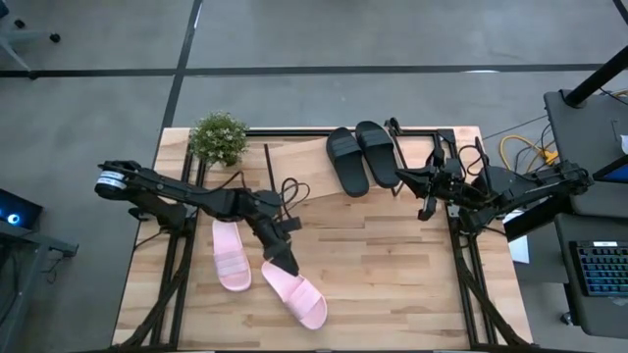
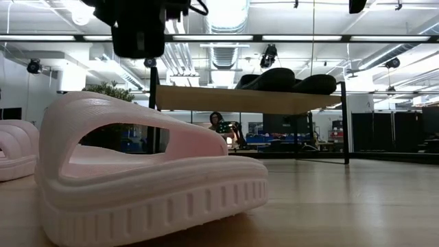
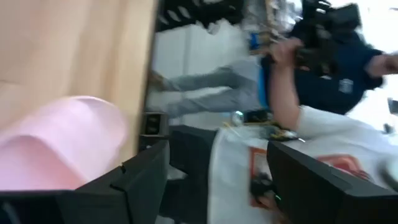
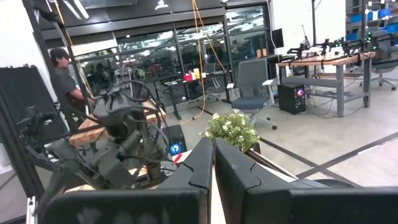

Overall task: Pick and place slides into the shelf
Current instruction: Put the bottom pink slipper on the shelf

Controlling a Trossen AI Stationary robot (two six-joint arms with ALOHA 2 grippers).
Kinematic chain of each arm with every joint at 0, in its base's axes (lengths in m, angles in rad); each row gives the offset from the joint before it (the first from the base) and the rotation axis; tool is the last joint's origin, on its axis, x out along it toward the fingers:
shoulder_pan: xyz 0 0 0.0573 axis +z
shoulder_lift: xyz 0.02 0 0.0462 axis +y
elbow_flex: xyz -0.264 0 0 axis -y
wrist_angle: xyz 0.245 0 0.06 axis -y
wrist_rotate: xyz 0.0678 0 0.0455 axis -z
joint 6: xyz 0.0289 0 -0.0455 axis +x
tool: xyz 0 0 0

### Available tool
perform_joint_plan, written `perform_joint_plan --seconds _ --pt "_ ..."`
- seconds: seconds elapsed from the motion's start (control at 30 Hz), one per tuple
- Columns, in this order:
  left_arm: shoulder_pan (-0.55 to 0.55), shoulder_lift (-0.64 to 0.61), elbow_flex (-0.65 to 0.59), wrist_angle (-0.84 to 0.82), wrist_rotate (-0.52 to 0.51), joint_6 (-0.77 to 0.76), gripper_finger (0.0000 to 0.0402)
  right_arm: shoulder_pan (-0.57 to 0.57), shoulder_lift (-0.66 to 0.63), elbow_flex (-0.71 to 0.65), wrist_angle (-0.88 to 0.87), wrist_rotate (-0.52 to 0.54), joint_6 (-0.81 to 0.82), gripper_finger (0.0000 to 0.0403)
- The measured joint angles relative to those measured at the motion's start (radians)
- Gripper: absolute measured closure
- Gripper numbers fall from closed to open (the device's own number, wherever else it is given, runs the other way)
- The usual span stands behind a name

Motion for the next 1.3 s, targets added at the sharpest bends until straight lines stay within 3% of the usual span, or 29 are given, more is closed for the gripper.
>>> perform_joint_plan --seconds 0.4,0.83,1.3 --pt "-0.052 0.046 -0.001 -0.241 -0.133 0.048 0.0155 0.0 0.0 0.0 0.0 0.0 0.0 0.0394" --pt "-0.105 0.179 -0.003 -0.244 -0.19 0.045 0.0155 0.0 0.0 0.0 0.0 0.001 -0.003 0.0394" --pt "-0.151 0.179 0.001 -0.192 -0.333 -0.021 0.0156 0.0 0.0 0.0 -0.001 0.001 -0.003 0.0394"
